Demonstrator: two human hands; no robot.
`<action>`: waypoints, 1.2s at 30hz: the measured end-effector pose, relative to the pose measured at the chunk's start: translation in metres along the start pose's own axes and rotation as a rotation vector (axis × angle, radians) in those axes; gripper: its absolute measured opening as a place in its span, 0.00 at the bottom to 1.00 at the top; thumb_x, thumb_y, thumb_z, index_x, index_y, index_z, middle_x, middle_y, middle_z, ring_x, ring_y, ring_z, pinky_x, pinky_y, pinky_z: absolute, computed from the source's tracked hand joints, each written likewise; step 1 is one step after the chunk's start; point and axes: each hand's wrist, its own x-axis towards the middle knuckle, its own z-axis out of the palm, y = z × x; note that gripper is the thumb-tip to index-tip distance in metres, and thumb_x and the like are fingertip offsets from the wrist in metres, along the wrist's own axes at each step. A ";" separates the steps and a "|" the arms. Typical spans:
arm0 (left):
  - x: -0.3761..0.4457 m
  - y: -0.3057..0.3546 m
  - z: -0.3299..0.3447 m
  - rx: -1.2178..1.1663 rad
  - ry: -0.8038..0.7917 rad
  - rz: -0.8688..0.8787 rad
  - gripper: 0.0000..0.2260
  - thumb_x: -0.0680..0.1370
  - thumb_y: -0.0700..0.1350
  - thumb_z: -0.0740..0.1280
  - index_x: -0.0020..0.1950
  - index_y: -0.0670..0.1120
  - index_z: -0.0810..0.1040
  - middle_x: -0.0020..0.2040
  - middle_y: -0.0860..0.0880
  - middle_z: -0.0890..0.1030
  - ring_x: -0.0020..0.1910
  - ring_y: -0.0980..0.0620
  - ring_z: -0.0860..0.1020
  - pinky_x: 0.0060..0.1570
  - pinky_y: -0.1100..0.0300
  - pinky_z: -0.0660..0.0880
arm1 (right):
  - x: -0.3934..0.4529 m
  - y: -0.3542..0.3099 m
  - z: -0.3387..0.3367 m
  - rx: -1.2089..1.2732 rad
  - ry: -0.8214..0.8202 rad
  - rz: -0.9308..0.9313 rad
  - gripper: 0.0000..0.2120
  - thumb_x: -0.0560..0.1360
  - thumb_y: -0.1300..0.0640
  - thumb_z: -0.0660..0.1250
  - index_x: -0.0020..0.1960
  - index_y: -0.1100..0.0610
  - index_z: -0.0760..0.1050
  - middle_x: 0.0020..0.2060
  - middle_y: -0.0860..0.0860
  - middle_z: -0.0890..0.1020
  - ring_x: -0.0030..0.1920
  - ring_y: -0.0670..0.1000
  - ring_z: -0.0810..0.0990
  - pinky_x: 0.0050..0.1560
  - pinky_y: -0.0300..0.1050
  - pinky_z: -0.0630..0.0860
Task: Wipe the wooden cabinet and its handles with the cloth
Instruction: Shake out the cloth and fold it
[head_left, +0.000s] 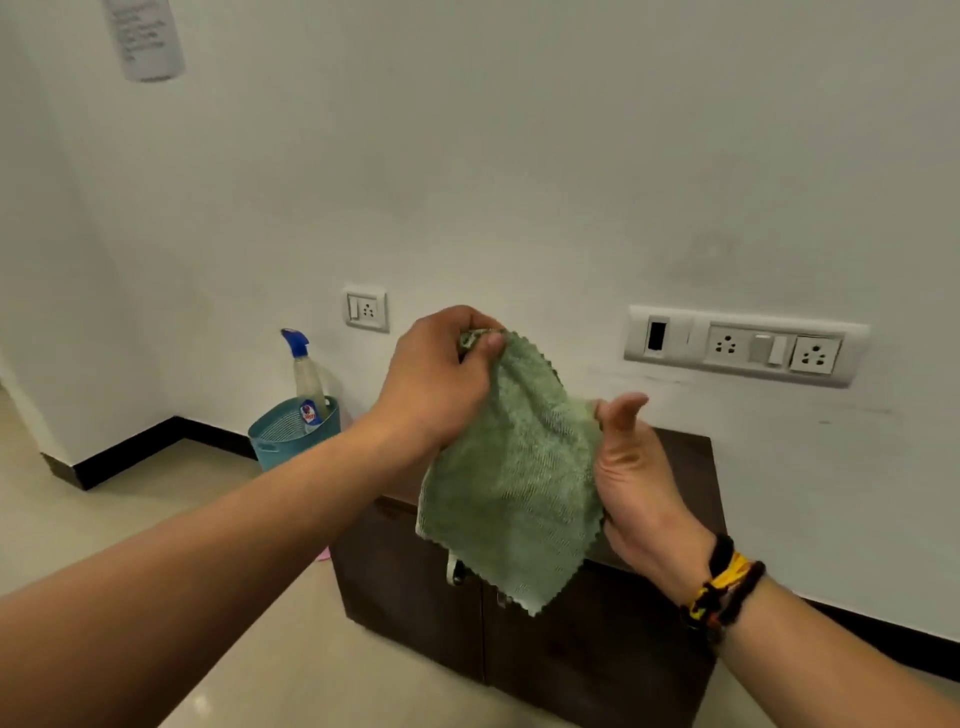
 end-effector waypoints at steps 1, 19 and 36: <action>0.011 0.003 -0.002 -0.030 -0.011 -0.001 0.05 0.80 0.46 0.66 0.49 0.51 0.82 0.42 0.58 0.81 0.43 0.60 0.79 0.36 0.77 0.69 | 0.007 -0.007 0.001 0.023 0.002 -0.053 0.37 0.66 0.31 0.63 0.58 0.61 0.81 0.53 0.58 0.87 0.56 0.58 0.86 0.61 0.58 0.80; -0.052 -0.059 -0.025 -0.874 -0.485 -0.762 0.08 0.77 0.38 0.69 0.52 0.36 0.84 0.50 0.37 0.85 0.49 0.41 0.85 0.49 0.51 0.81 | 0.022 0.000 0.039 0.012 -0.064 0.621 0.15 0.81 0.60 0.63 0.59 0.69 0.82 0.53 0.66 0.85 0.48 0.62 0.86 0.49 0.53 0.84; 0.033 -0.061 -0.097 -0.328 -0.017 0.049 0.16 0.73 0.36 0.72 0.56 0.52 0.79 0.45 0.52 0.84 0.44 0.58 0.83 0.47 0.64 0.79 | 0.058 -0.070 0.074 0.082 -0.128 0.202 0.21 0.83 0.48 0.57 0.63 0.63 0.78 0.56 0.61 0.83 0.54 0.59 0.82 0.57 0.58 0.81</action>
